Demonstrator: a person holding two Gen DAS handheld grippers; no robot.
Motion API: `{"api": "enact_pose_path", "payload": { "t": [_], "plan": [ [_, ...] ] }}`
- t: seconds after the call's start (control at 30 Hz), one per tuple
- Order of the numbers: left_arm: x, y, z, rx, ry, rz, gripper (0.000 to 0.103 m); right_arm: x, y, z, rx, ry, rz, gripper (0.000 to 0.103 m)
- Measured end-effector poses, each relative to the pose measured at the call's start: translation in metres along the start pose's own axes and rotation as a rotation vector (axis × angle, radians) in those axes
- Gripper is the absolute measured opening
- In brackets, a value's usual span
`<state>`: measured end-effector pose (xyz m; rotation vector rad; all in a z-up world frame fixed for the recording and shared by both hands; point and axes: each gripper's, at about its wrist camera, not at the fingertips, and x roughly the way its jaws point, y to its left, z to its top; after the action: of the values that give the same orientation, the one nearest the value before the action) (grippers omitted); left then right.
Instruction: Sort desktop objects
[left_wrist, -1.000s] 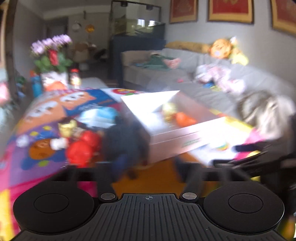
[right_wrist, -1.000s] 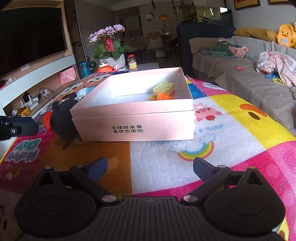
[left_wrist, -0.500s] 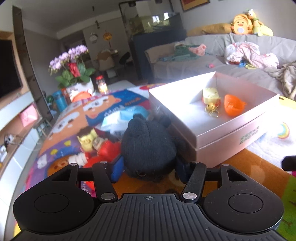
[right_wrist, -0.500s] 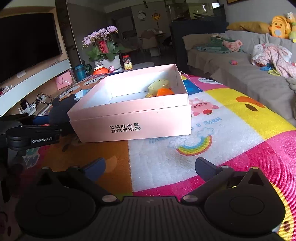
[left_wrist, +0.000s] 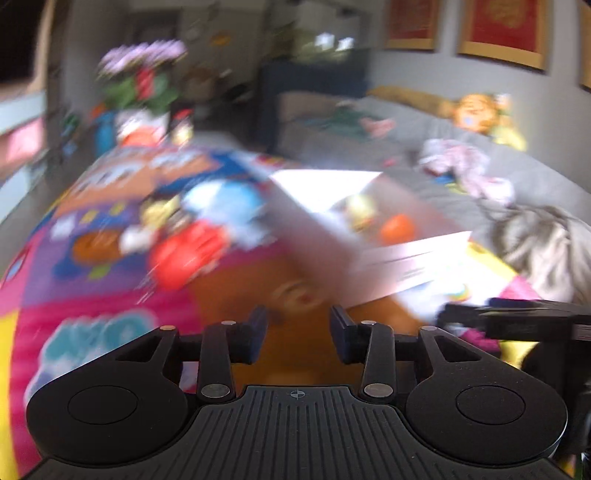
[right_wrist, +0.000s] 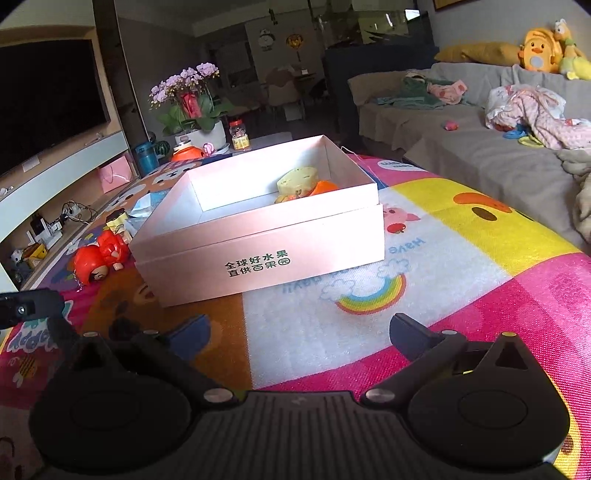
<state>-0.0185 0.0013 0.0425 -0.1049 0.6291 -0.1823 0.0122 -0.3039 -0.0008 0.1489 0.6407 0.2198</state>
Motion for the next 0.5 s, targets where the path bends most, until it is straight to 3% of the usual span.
{"api": "enact_pose_path", "payload": {
  "t": [0.13,0.3,0.37,0.5],
  "plan": [
    [-0.011,0.027,-0.009,-0.01,-0.005,0.084,0.073,0.003,0.002,0.007,-0.02,0.005,0.009,0.103],
    [-0.021,0.03,-0.021,0.042,-0.017,0.094,0.097,-0.012,-0.007,0.058,-0.021,-0.145,-0.016,0.103],
    [-0.018,0.02,-0.027,0.077,-0.032,0.091,0.097,-0.001,-0.016,0.082,0.011,-0.13,0.0,0.103],
    [-0.006,0.004,-0.035,0.155,-0.084,0.143,0.102,0.049,-0.035,0.099,0.08,-0.026,-0.06,0.103]
  ]
}}
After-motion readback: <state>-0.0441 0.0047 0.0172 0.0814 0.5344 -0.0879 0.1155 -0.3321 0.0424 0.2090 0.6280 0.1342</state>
